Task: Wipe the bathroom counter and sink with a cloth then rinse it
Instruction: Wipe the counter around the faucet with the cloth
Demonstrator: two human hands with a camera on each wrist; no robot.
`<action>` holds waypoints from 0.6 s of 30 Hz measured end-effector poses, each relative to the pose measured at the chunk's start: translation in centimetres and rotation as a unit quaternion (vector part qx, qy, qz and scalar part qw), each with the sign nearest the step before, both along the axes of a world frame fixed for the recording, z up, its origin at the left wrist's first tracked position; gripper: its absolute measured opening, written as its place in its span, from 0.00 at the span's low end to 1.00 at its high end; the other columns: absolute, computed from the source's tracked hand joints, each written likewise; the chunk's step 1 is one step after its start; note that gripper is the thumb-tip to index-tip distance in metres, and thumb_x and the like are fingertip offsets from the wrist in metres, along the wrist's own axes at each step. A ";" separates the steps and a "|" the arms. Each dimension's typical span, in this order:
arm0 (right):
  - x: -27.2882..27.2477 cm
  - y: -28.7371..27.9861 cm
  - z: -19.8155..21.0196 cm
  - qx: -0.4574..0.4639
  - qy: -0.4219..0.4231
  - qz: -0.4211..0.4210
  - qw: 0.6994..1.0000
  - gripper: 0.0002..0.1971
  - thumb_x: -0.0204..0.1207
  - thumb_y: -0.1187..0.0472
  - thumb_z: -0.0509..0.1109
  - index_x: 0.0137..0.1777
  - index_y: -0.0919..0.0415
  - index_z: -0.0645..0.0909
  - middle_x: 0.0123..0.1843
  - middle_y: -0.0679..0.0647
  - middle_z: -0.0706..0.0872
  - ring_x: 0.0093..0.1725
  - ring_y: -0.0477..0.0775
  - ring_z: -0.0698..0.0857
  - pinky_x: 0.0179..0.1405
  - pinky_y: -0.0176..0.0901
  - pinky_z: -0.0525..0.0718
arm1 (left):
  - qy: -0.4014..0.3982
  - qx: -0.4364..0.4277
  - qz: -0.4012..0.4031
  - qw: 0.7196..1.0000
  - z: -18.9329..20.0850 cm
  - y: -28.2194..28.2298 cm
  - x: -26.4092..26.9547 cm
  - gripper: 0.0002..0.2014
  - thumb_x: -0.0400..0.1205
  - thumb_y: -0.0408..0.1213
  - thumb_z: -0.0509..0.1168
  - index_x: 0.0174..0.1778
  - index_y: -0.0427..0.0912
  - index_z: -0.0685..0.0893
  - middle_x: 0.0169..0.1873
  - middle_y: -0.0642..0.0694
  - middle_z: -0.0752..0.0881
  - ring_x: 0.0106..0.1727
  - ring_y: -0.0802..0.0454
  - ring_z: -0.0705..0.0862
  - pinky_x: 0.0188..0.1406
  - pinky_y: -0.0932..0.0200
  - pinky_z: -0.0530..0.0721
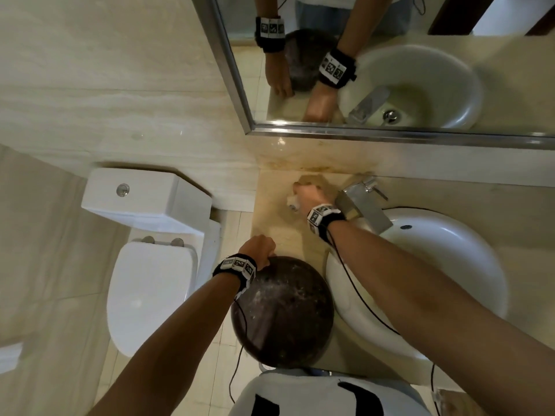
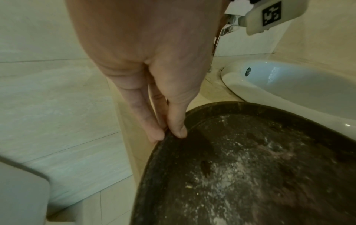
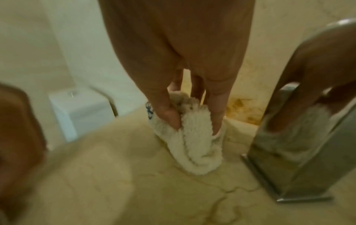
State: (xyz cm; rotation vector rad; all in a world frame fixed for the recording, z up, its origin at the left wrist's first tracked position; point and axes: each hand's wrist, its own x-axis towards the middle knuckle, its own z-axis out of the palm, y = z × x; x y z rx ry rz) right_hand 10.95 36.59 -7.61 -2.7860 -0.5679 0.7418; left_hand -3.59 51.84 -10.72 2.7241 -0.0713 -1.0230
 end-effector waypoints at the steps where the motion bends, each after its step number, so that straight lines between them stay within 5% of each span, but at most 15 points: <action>1: -0.8 -0.2 0.8 0.054 -0.003 -0.019 0.998 0.15 0.84 0.62 0.68 0.69 0.59 0.75 0.57 0.62 0.85 0.55 0.64 0.86 0.49 0.55 0.89 | 0.005 0.005 -0.002 1.000 0.1 -0.1 0.1 0.12 0.74 0.31 0.76 0.32 0.42 0.78 0.40 0.43 0.86 0.41 0.44 0.85 0.42 0.56 0.84; 3: -2.0 -1.1 2.3 0.146 0.000 -0.081 0.986 0.16 0.80 0.66 0.69 0.65 0.54 0.75 0.51 0.56 0.82 0.50 0.58 0.85 0.44 0.50 0.87 | 0.015 0.018 -0.005 1.000 0.4 -0.4 0.4 0.10 0.75 0.31 0.75 0.33 0.41 0.80 0.40 0.42 0.87 0.43 0.42 0.87 0.44 0.52 0.87; 6: -1.8 -3.6 4.8 0.221 -0.050 -0.113 0.968 0.22 0.74 0.71 0.70 0.65 0.51 0.75 0.55 0.55 0.80 0.52 0.56 0.82 0.48 0.49 0.85 | 0.027 0.055 -0.019 0.998 1.1 -1.3 1.0 0.06 0.76 0.33 0.74 0.39 0.40 0.82 0.45 0.41 0.87 0.48 0.39 0.88 0.48 0.49 0.87; 8: -0.6 -6.2 6.2 0.248 -0.069 -0.114 0.960 0.25 0.71 0.73 0.71 0.65 0.51 0.77 0.60 0.55 0.80 0.56 0.56 0.81 0.53 0.48 0.82 | 0.012 0.071 -0.023 0.997 1.7 -2.4 1.9 0.10 0.78 0.44 0.74 0.46 0.42 0.83 0.49 0.43 0.86 0.51 0.41 0.87 0.50 0.50 0.86; 12: 1.1 -12.8 7.5 0.280 -0.094 -0.149 0.944 0.27 0.70 0.75 0.72 0.66 0.49 0.78 0.65 0.53 0.79 0.61 0.54 0.80 0.57 0.41 0.79 | -0.093 0.006 0.050 0.994 4.3 -6.4 5.2 0.08 0.82 0.47 0.68 0.53 0.50 0.84 0.55 0.47 0.87 0.52 0.45 0.86 0.50 0.52 0.83; 18: 0.6 -23.7 4.6 0.274 -0.147 -0.242 0.919 0.27 0.71 0.71 0.73 0.70 0.53 0.78 0.67 0.59 0.82 0.64 0.59 0.81 0.67 0.51 0.81 | -0.182 -0.178 0.220 0.941 8.3 -14.4 10.6 0.22 0.84 0.54 0.65 0.61 0.38 0.85 0.44 0.45 0.89 0.42 0.47 0.87 0.44 0.52 0.88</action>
